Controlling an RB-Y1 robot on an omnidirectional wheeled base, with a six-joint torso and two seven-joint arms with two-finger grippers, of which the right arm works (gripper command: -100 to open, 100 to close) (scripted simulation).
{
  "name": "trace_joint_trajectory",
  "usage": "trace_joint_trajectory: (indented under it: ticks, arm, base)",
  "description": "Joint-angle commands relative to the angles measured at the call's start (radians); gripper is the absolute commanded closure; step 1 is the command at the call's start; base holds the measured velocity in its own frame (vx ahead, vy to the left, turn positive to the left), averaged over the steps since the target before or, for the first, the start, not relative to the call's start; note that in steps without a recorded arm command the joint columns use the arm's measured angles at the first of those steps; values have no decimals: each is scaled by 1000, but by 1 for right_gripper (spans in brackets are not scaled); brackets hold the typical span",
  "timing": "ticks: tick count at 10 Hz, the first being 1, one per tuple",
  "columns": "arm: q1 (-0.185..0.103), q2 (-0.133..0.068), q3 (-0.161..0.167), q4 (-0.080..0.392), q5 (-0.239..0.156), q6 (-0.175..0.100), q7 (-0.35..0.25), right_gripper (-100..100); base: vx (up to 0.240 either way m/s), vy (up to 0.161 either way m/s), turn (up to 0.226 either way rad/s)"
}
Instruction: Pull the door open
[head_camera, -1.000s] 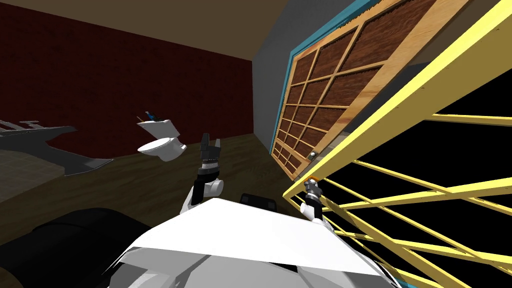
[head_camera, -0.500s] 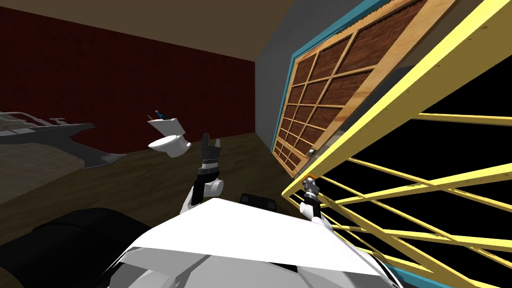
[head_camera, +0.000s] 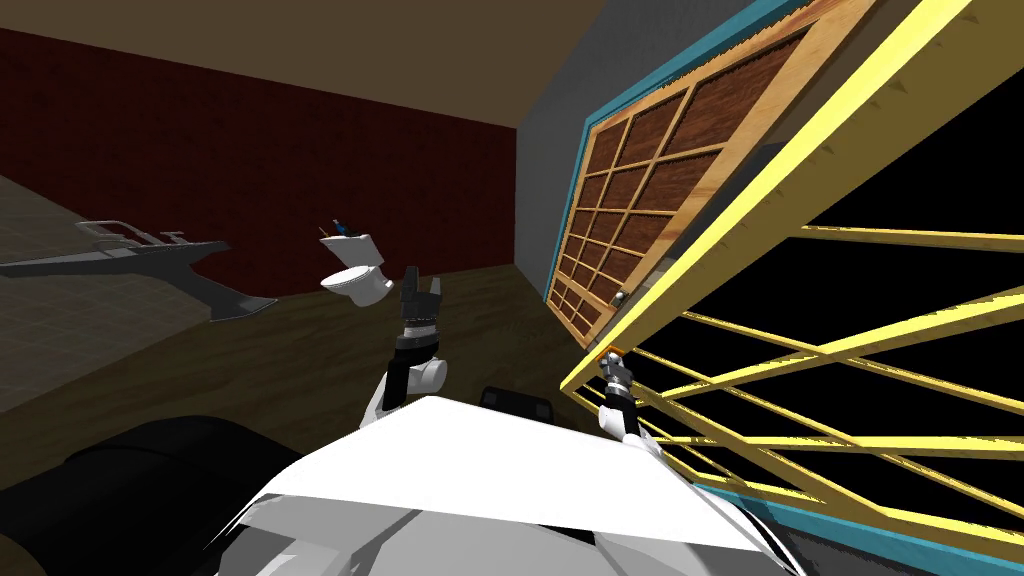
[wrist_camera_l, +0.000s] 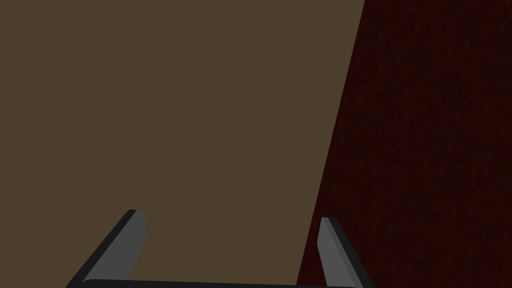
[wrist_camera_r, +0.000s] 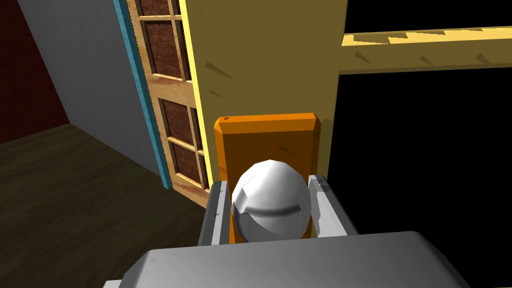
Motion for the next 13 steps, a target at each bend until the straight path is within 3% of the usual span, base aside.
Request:
trace_joint_trajectory:
  ticks: [1,5,13]
  arm:
    - [13,0,8,-28,7,8,-6,100]
    - [26,-1,37,-48,30,13,-29,100]
    - [43,-25,115,-65,93,-11,-105,100]
  base:
    - [-184,2,39]
    - [-159,-10,42]
    - [-194,-19,47]
